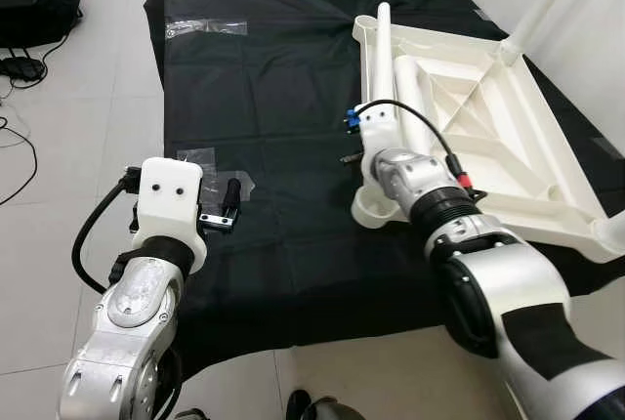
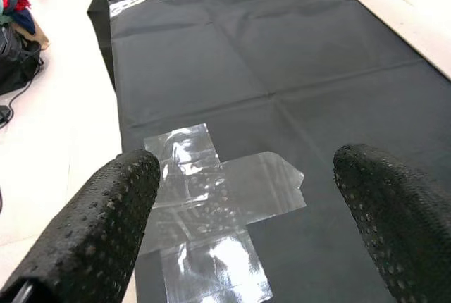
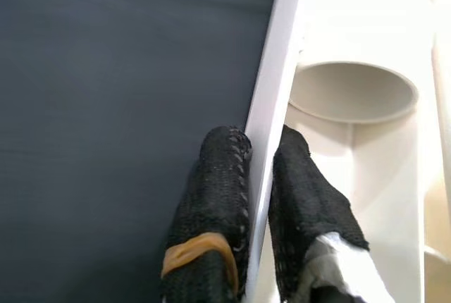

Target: Building children table

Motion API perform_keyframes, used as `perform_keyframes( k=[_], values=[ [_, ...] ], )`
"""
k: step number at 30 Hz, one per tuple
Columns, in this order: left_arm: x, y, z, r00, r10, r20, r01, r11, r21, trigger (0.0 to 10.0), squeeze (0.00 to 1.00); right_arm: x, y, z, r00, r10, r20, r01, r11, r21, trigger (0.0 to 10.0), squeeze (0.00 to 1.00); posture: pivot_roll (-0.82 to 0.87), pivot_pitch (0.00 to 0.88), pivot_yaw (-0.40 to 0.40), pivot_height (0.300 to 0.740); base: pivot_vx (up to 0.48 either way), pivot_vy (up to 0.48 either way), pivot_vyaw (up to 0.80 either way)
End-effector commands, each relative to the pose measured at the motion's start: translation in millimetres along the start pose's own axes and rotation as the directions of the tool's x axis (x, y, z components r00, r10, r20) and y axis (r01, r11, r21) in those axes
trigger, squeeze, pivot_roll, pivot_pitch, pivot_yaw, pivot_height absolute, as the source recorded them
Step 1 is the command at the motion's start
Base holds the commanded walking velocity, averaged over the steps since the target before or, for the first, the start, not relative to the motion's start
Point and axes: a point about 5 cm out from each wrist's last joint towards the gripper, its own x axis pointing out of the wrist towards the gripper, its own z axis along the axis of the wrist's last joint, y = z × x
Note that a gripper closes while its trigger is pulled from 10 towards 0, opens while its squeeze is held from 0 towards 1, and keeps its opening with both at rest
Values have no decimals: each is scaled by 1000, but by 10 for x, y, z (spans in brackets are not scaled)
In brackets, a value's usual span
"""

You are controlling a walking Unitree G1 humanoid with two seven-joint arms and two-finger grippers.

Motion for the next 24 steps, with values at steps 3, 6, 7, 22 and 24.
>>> perform_keyframes(
  k=[3,6,7,22,24],
  values=[
    [-2,2,32,1000,2,18,-2,1000,4,10000,0,-8,-94,6,1000,0,-10,-1,1000,-28,0,0,8,263,-178,740,0,0,0],
    [1,9,33,1000,3,19,-3,1000,6,10000,0,-16,-142,23,1000,-9,-6,9,1000,-22,0,0,7,261,-177,740,0,0,0],
    [3,13,35,1000,3,20,-3,1000,6,10000,0,-24,-196,34,1000,-17,-4,17,1000,-16,0,0,8,259,-176,740,0,0,0],
    [16,22,45,1000,-9,26,9,1000,17,10000,0,-141,-519,-314,976,192,-103,-198,979,-56,0,0,7,247,-150,740,0,0,0],
    [21,26,41,1000,-13,25,13,1000,19,10000,0,-273,-614,-463,949,277,-151,-291,953,-81,0,0,2,247,-144,740,0,0,0]
  ],
)
